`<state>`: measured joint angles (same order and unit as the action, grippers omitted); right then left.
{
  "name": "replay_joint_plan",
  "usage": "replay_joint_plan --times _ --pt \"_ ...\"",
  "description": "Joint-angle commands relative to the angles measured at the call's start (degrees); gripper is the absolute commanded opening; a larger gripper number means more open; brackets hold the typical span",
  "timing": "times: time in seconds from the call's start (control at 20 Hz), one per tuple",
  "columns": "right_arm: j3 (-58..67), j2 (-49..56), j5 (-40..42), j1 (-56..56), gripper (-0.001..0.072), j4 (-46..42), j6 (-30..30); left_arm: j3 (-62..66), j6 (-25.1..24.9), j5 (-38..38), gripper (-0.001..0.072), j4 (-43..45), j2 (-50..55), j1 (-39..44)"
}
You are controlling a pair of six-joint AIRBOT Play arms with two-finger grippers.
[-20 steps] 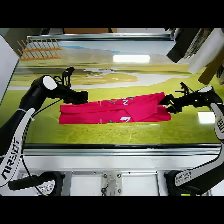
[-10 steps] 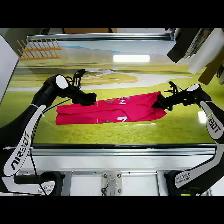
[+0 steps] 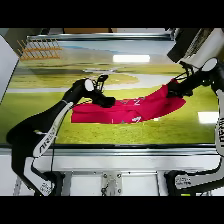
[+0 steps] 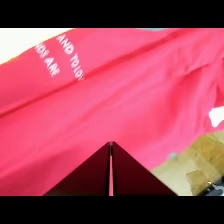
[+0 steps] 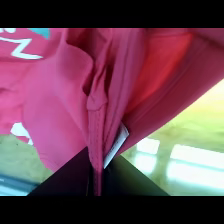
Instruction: Fold the clothes and pants, and hang the long-sleeved shirts on hangers.
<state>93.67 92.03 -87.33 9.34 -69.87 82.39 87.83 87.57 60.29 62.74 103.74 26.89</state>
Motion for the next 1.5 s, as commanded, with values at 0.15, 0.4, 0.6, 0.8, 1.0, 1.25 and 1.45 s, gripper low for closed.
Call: replay_joint_plan --times 0.15,0.4,0.6,0.8,1.0,1.25,1.45 --pt "14.1 -1.4 -7.7 -11.3 0.0017 -5.6 4.7 16.1 2.1 0.8 0.0007 0.0 13.3 7.3" --pt "18.0 -1.4 -7.6 -18.0 0.0017 -5.6 5.7 22.1 2.5 1.0 0.0007 0.0 18.0 9.6" --pt "19.1 -1.4 -7.4 -20.7 0.0018 -5.6 6.2 22.9 4.9 1.0 0.0008 0.0 18.8 9.7" --pt "19.1 -1.4 -7.4 -22.6 0.0017 -5.6 7.1 22.9 6.3 1.5 0.0008 0.7 16.2 6.4" --pt "19.1 -1.3 -5.1 -26.3 0.0018 -5.6 9.4 22.9 6.3 3.0 0.0008 0.7 10.9 -1.4" --pt "19.1 0.1 -0.1 -33.8 0.0018 -5.0 14.8 22.9 6.0 5.3 0.0007 0.7 4.6 -11.8" --pt "19.1 3.4 5.3 -41.0 0.0018 -4.5 18.6 22.9 5.7 7.0 0.0007 0.7 -0.2 -19.4"
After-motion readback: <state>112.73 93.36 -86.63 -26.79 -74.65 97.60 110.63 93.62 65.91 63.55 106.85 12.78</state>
